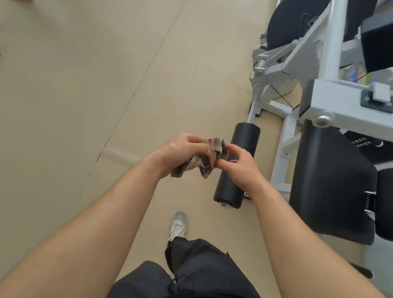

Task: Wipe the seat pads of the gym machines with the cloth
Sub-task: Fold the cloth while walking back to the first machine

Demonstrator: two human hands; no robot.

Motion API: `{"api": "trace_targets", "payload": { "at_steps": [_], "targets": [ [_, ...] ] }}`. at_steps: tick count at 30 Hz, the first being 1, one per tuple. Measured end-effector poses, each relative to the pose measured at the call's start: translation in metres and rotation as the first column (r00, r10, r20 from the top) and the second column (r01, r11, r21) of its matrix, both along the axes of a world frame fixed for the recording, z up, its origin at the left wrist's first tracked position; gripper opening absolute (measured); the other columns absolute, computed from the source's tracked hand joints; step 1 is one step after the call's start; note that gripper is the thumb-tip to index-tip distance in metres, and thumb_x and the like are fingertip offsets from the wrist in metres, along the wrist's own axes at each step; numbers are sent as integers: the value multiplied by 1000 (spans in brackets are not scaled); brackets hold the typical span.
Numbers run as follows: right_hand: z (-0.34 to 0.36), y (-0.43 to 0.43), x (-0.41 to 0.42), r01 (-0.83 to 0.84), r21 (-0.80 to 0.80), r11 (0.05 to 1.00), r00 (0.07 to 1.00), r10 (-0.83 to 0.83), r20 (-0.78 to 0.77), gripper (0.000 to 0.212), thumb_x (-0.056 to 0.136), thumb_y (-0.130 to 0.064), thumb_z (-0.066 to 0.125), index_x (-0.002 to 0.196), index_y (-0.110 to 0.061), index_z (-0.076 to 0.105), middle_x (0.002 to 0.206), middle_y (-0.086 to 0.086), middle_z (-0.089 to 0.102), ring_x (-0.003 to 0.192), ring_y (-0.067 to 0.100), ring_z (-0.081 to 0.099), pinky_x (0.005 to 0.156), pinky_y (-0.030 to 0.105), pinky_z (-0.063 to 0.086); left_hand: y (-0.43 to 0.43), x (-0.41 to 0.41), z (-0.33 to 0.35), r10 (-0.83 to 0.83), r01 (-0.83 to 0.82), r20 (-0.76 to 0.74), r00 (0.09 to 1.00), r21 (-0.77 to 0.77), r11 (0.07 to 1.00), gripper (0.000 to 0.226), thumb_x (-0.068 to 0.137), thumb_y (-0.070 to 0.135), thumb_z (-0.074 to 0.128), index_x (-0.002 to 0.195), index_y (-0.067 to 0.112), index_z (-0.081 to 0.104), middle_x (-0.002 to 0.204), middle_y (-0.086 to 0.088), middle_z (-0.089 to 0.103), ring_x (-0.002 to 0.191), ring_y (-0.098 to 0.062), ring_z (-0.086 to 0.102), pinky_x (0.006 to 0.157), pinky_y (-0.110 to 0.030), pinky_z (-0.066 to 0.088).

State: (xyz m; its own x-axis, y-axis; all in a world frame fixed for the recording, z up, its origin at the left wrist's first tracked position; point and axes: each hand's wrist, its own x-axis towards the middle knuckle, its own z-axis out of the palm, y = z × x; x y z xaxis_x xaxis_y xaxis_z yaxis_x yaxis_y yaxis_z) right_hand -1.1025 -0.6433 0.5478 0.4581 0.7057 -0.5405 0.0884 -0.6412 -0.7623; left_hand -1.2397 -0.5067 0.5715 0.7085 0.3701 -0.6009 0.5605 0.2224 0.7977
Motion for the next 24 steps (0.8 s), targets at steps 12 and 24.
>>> {"api": "trace_targets", "payload": {
  "at_steps": [12,24],
  "targets": [
    [16,141,79,19,7,1000,999,-20,39,29,98,-29,55,120,-29,73,109,-12,74,110,10,64,96,31,48,167,87,29,-252,256,-40,967,123,959,28,97,8,47,105,13,73,99,-8,74,85,-17,66,83,-36,54],
    [34,316,150,244,-16,970,928,-229,295,26,104,-32,42,83,-27,59,84,-5,61,85,21,60,68,34,48,391,158,27,-458,521,-250,853,442,730,7,89,27,70,94,31,70,96,2,75,91,-18,70,81,-34,58]
  ]
}}
